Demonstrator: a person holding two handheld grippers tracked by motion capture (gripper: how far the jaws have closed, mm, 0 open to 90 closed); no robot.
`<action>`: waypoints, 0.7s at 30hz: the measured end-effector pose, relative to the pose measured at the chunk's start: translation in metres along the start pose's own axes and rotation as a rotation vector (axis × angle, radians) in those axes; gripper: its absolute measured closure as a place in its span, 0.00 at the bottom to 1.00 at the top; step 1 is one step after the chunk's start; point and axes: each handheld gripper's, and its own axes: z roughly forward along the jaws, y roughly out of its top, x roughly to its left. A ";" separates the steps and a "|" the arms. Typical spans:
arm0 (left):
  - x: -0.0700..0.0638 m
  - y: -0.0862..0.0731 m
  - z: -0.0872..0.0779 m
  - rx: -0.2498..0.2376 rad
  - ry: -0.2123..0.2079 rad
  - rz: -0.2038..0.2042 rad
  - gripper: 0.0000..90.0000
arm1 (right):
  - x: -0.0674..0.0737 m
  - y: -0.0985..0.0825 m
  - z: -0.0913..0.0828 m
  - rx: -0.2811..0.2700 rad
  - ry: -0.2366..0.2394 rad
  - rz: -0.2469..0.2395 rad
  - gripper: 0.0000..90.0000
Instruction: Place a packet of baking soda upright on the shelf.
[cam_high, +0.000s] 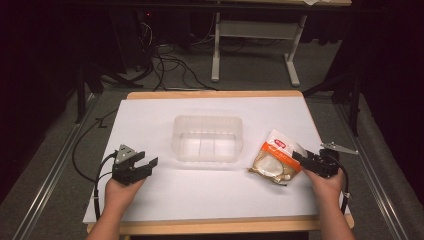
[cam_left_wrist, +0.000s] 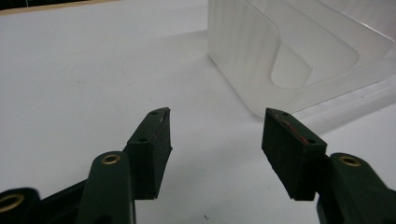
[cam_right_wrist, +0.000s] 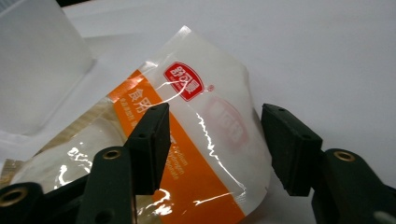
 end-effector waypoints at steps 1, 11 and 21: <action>0.000 0.000 0.000 0.000 -0.001 0.001 0.47 | 0.003 0.000 -0.003 -0.007 0.009 -0.006 0.56; 0.000 0.001 -0.001 -0.006 -0.006 0.007 0.47 | 0.007 -0.004 -0.004 0.004 0.007 -0.024 0.57; 0.000 0.000 0.003 0.016 -0.013 0.018 0.47 | -0.006 -0.009 0.003 0.032 -0.004 0.048 0.55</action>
